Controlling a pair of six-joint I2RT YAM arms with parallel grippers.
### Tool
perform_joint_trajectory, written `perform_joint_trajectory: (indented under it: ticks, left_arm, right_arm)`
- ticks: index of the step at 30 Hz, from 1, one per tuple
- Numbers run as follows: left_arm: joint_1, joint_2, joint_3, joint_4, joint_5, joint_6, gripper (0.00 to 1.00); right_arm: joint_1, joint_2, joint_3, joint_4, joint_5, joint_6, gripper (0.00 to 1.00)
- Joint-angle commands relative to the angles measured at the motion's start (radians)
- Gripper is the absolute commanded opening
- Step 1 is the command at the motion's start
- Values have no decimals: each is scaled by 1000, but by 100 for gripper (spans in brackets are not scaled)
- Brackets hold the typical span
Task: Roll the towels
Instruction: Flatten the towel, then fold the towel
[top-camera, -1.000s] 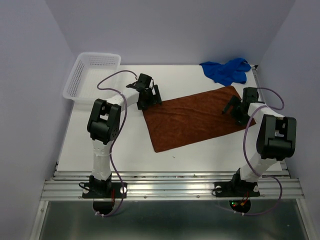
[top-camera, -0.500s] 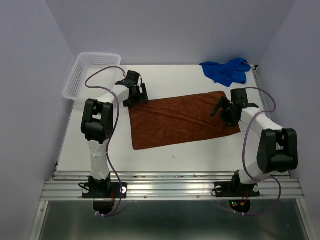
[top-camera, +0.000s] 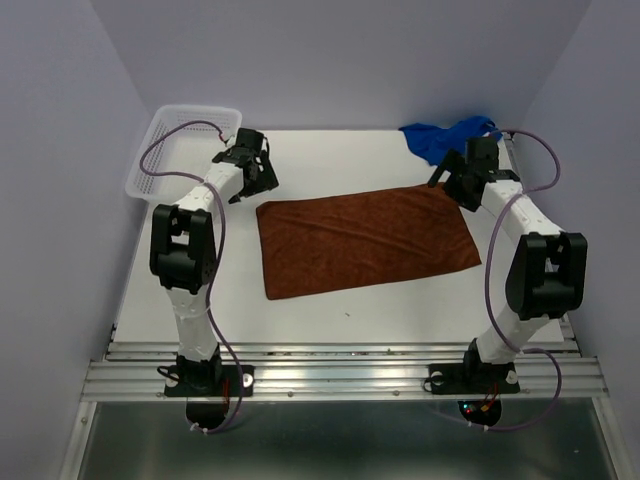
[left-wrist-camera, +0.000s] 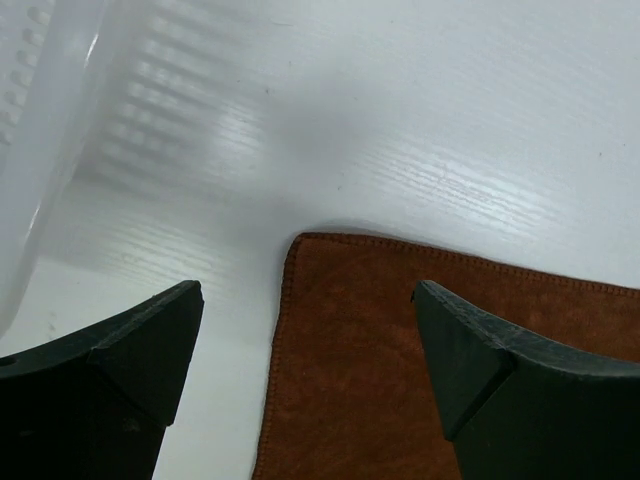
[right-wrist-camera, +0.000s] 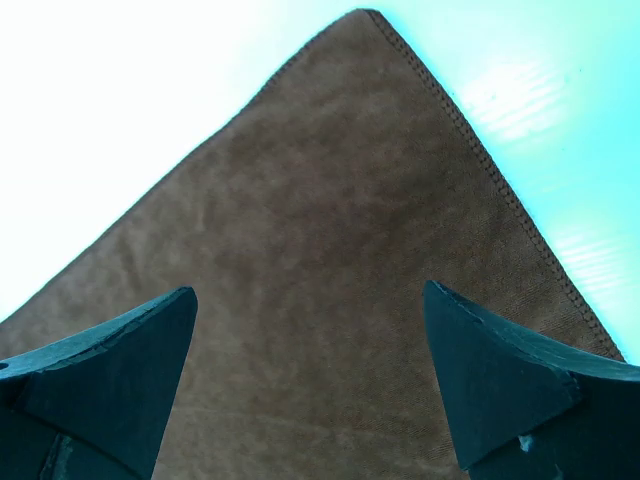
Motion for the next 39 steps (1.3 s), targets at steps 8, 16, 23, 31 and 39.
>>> perform_joint_trajectory:
  ticks: [8,16,23,31,39]
  left_arm:
    - [8,105,68,54,34,-61,73]
    - [17,159,78,50,18,-105,63]
    - [17,183,67,65,20,-116,48]
    - [17,177,56,103,64,-71,0]
    - [17,133,42,167,46,-12,0]
  right_arm:
    - [-7,41,65,6,17,-33,100]
    - [-7,50,62,7,22,-45,100]
    - [-7,62,65,6,28,-56,100]
    - [-7,131,161,6,82,-108,100]
    - [-25,341,426,-14,57,-230,100]
